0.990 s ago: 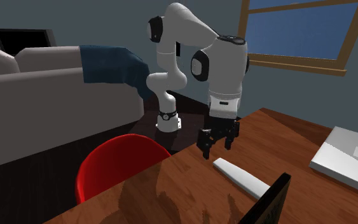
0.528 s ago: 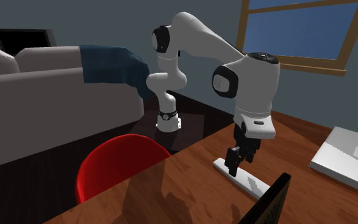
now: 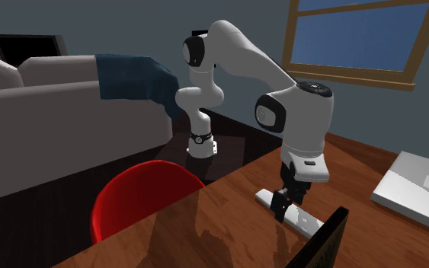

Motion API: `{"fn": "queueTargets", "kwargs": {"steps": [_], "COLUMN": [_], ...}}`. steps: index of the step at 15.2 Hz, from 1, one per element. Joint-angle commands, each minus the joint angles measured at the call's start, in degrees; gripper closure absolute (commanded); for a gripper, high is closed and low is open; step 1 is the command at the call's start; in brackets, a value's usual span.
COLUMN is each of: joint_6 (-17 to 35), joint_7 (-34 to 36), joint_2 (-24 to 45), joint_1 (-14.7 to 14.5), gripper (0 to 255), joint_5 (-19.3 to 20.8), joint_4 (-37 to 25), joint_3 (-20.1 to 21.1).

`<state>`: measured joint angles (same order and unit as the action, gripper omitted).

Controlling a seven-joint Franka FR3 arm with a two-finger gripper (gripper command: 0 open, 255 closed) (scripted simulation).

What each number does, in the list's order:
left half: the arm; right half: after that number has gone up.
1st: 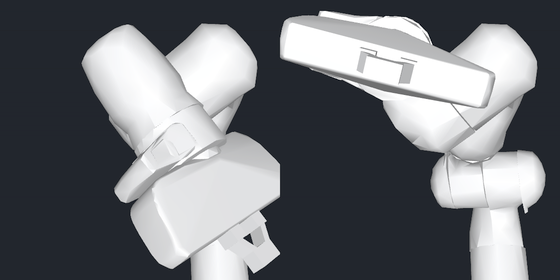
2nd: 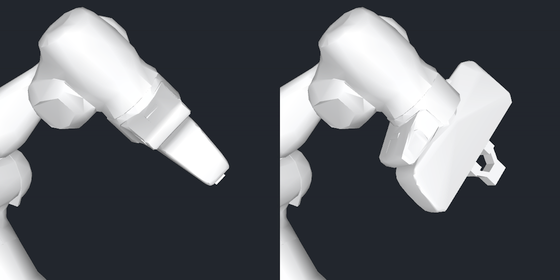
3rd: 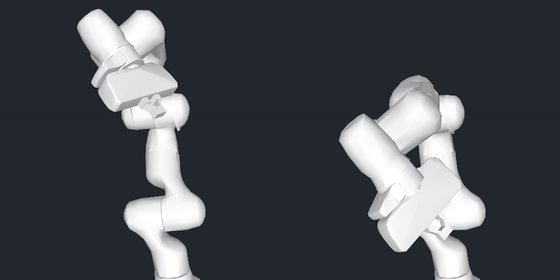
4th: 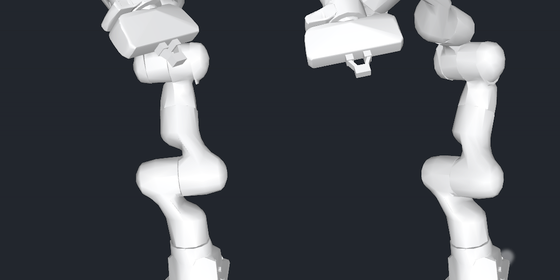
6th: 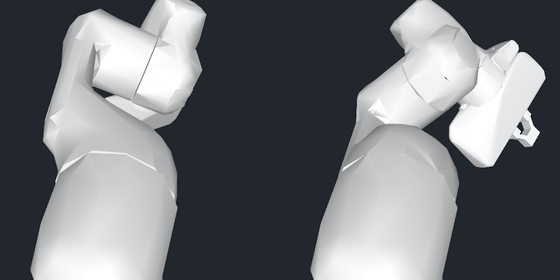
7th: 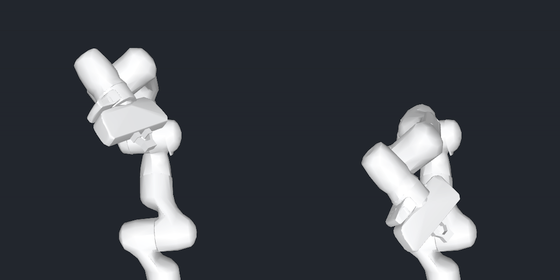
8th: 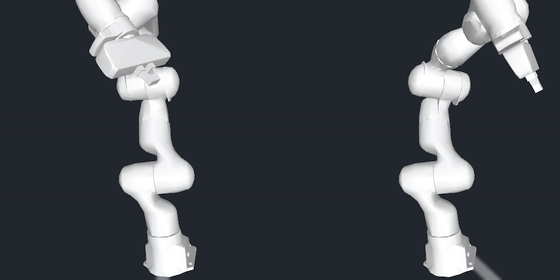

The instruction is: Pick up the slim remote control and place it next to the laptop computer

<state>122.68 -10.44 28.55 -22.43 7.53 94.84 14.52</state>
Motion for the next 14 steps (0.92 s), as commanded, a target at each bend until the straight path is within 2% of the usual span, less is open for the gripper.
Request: {"fn": "queueTargets", "kwargs": {"steps": [1, 7, 8, 14], "joint_6": [0.3, 0.3, 0.3, 0.3], "joint_7": [0.0, 0.0, 0.0, 0.0], "joint_2": [0.0, 0.0, 0.0, 0.1], "joint_1": [0.0, 0.0, 0.0, 0.0], "gripper": [0, 0, 255, 255], "joint_5": [0.0, 0.0, 0.0, 0.0], "joint_4": [0.2, 0.2, 0.2, 0.2], "joint_3": [0.0, 0.0, 0.0, 0.0]}}
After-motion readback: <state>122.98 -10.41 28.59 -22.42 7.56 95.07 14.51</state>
